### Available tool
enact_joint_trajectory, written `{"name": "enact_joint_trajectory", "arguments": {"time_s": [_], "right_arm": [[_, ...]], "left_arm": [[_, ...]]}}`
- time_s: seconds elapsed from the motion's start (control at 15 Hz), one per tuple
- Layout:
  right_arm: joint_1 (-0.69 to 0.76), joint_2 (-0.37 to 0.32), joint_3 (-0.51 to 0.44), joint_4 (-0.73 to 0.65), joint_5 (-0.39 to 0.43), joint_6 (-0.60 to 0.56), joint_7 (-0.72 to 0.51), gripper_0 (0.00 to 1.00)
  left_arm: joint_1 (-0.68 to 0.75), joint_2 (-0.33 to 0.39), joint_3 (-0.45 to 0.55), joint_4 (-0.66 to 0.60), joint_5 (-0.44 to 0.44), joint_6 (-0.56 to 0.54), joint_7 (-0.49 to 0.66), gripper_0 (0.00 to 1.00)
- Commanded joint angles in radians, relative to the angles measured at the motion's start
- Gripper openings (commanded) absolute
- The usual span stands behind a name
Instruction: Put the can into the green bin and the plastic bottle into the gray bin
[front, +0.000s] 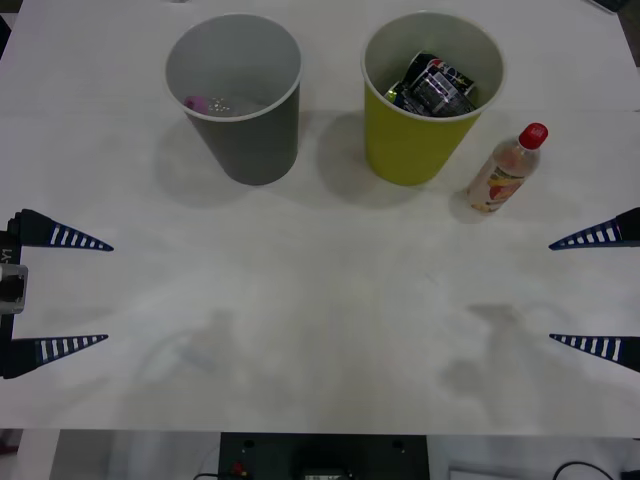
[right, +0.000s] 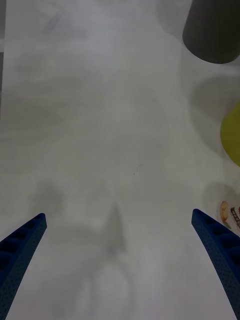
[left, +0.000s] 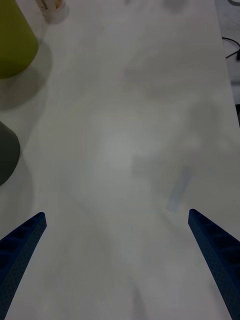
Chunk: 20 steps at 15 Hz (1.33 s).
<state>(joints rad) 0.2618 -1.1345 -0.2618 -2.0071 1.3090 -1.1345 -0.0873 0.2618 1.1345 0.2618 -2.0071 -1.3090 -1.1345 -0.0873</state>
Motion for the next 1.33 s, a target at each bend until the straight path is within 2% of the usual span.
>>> {"name": "enact_joint_trajectory", "arguments": {"time_s": [0.07, 0.27, 0.4, 0.67, 1.0, 1.33], "right_arm": [[0.000, 0.000, 0.000, 0.000, 0.000, 0.000, 0.000, 1.00], [0.002, 0.010, -0.019, 0.001, -0.057, -0.002, 0.000, 1.00], [0.001, 0.010, -0.027, 0.001, -0.065, -0.001, 0.008, 1.00], [0.002, 0.010, -0.048, 0.059, -0.117, -0.002, 0.034, 1.00], [-0.036, 0.012, -0.060, 0.191, -0.186, -0.073, 0.070, 1.00], [-0.105, 0.030, -0.060, 0.327, -0.198, -0.090, 0.113, 1.00]], "left_arm": [[0.000, 0.000, 0.000, 0.000, 0.000, 0.000, 0.000, 0.98], [0.000, 0.000, 0.000, 0.000, 0.000, 0.000, 0.000, 0.98], [0.000, 0.000, 0.000, 0.000, 0.000, 0.000, 0.000, 0.98], [0.000, 0.000, 0.000, 0.000, 0.000, 0.000, 0.000, 0.98], [0.000, 0.000, 0.000, 0.000, 0.000, 0.000, 0.000, 0.98], [0.000, 0.000, 0.000, 0.000, 0.000, 0.000, 0.000, 0.98]]}}
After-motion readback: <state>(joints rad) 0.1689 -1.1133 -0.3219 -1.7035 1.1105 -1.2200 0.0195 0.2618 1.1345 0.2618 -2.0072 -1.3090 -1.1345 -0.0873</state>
